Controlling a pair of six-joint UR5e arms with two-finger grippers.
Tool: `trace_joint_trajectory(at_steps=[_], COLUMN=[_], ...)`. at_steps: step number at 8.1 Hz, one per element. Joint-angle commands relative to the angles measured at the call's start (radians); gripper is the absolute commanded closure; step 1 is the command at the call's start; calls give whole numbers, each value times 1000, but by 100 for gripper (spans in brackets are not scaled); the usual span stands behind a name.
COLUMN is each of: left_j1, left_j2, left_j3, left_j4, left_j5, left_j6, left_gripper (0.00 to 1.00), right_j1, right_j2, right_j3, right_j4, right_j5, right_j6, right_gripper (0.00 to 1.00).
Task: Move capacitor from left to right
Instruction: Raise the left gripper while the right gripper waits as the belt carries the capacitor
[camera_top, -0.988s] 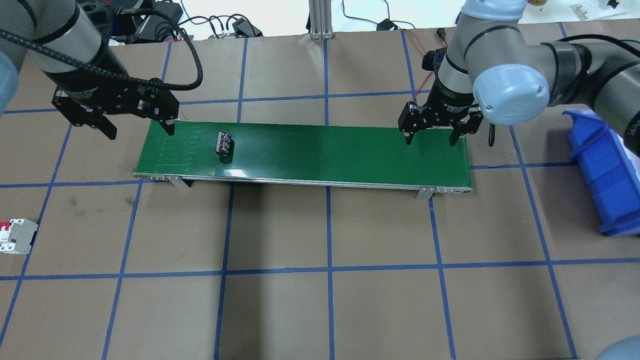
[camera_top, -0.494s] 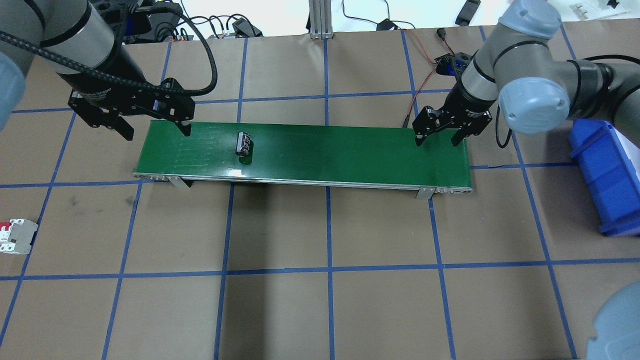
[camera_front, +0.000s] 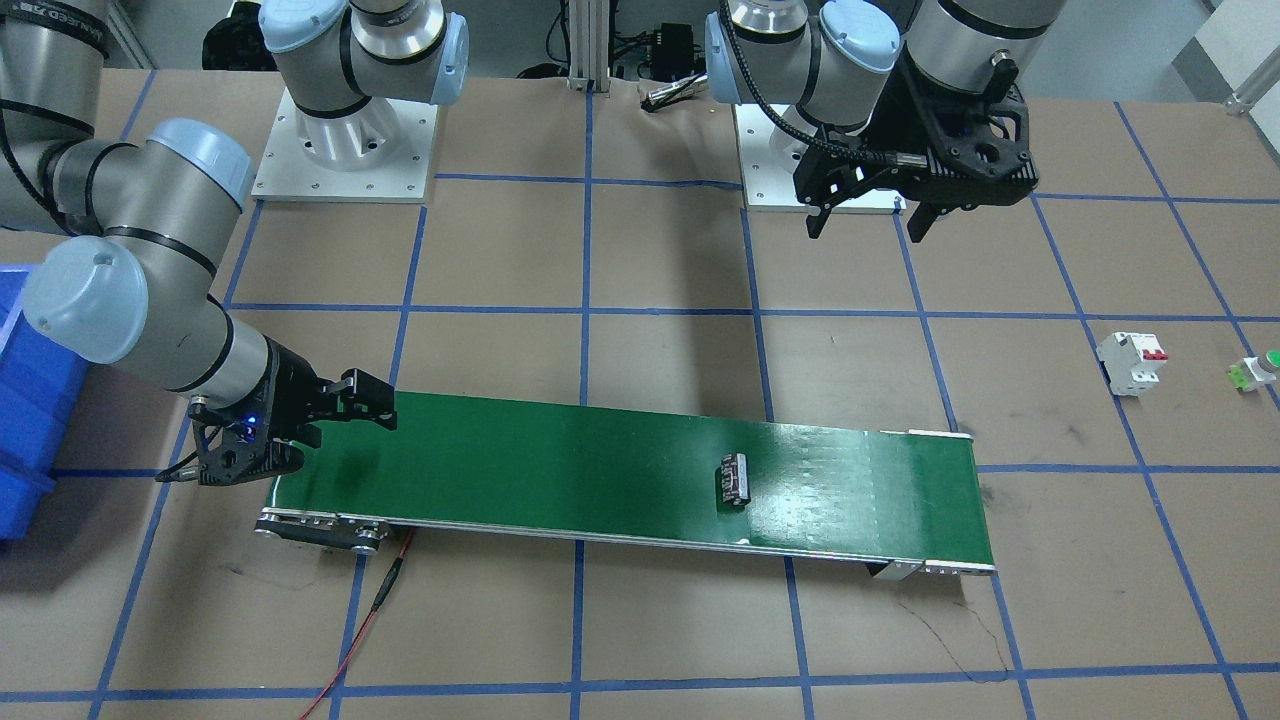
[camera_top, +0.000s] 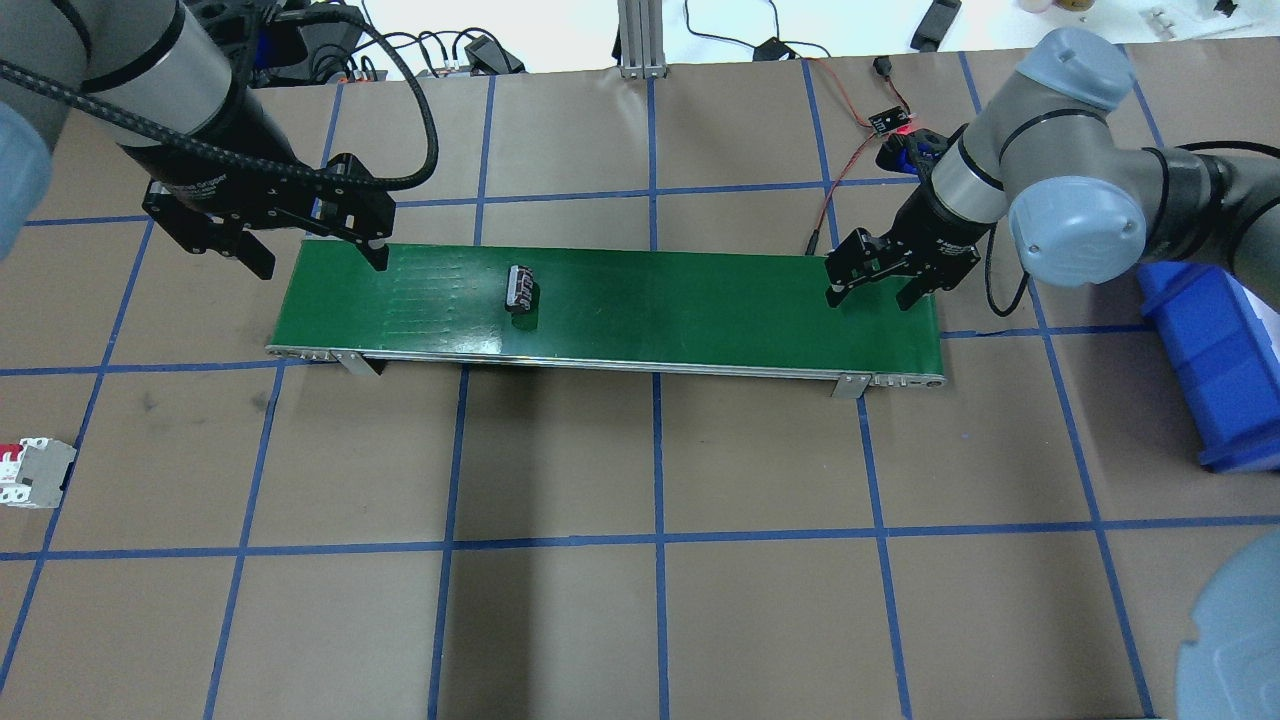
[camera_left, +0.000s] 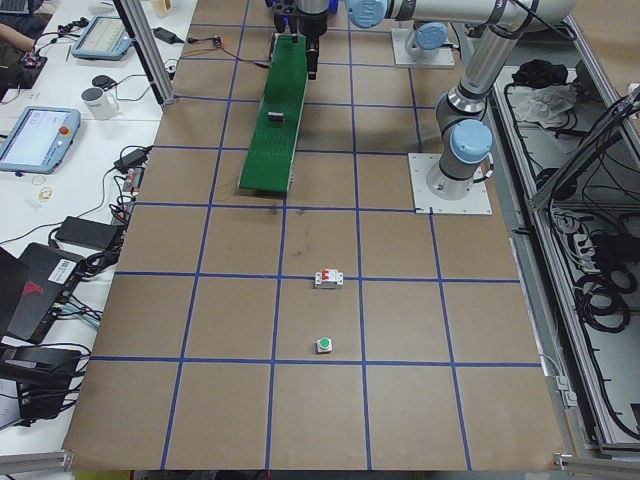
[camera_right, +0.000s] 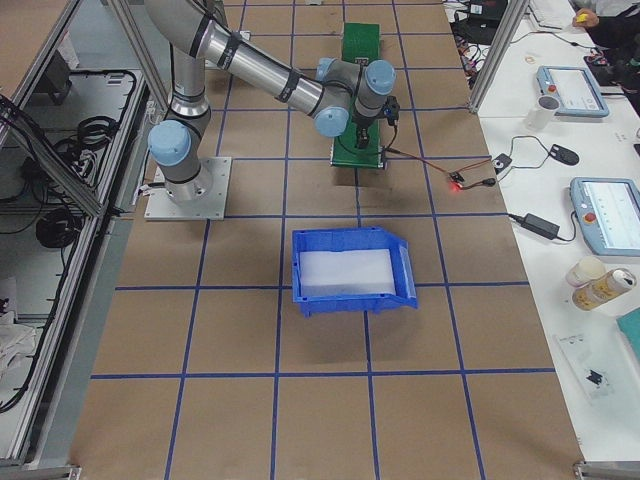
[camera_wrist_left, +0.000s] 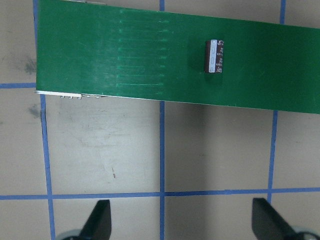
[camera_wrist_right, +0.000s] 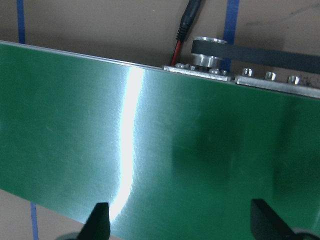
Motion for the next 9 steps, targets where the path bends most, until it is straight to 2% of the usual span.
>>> trace_joint_trajectory(at_steps=[1,3,4,7,9], left_j1=[1,1,-1,1,-1], left_j2=[0,0,0,0,0], left_j3=[0,-1,0,-3,-3], left_j4=[0,0,0,0,0], left_j5=[-3,-4,-4,-4,-4], left_j6=[1,2,5,5,7], left_gripper=[0,0,0,0,0], right_j1=[-1,-1,-1,-1,0], right_j2=[16,17,17,17,19], right_j3=[4,3,3,10,13], right_j4=[0,-23,-28,-28,-25], right_j5=[4,13,9,4,12], right_j6=[-11,-20,-23,-15,53], right_gripper=[0,0,10,10,10])
